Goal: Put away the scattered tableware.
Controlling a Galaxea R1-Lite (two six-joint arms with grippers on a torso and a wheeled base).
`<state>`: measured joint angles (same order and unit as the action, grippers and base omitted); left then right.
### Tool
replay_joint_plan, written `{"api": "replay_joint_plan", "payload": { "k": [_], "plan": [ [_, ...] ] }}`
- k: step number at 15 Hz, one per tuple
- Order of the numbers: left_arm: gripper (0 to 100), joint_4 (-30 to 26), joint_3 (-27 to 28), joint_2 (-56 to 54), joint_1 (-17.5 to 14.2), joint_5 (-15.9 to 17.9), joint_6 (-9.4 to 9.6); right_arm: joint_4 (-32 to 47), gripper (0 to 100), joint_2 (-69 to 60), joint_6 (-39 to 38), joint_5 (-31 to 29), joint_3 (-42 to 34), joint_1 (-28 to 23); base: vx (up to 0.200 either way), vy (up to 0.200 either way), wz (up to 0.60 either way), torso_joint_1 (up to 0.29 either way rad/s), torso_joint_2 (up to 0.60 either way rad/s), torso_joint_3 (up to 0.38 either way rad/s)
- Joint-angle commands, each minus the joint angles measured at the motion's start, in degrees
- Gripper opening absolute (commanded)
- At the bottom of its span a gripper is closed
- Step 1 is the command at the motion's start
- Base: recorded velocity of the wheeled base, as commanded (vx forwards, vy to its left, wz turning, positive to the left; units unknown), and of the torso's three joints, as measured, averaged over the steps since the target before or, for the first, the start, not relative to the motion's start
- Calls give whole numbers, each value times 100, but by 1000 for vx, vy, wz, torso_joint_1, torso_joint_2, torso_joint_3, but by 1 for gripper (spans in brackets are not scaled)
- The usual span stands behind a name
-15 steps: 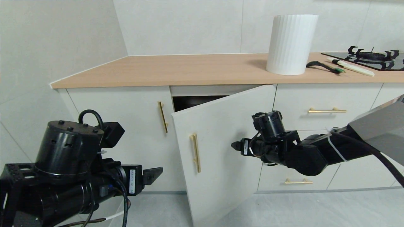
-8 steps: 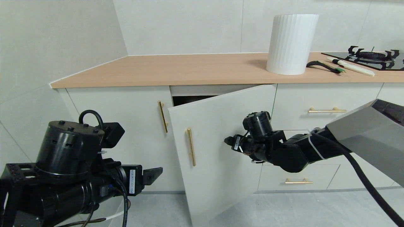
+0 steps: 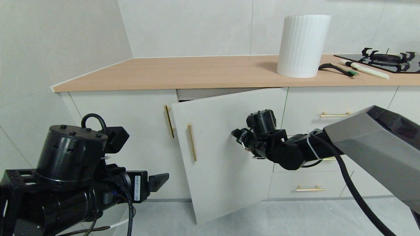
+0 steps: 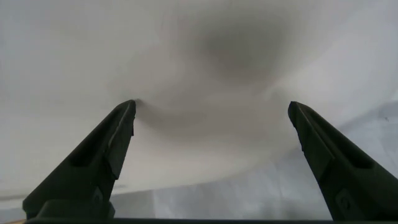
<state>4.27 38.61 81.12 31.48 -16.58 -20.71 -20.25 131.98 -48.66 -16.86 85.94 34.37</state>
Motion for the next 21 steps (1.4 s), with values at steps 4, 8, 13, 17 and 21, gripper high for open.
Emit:
{"api": "replay_joint_plan", "payload": {
  "k": [4,8,13,17,21],
  "plan": [
    [100,4,-2,18,-1,-30,-3,21,100,505,-91,-485,678,-246,0,0,0,0,0,0],
    [100,4,-2,18,-1,-30,-3,30,100,777,-82,-863,1021,-308,0,0,0,0,0,0],
    [100,4,-2,36,-1,-38,-3,30,100,909,-73,-995,1170,-334,0,0,0,0,0,0],
    [100,4,-2,27,-1,-30,-3,39,100,1252,50,-1469,1583,-457,0,0,0,0,0,0],
    [100,4,-2,36,-1,-30,-3,47,100,1181,59,-1522,1601,-457,0,0,0,0,0,0]
  ]
}}
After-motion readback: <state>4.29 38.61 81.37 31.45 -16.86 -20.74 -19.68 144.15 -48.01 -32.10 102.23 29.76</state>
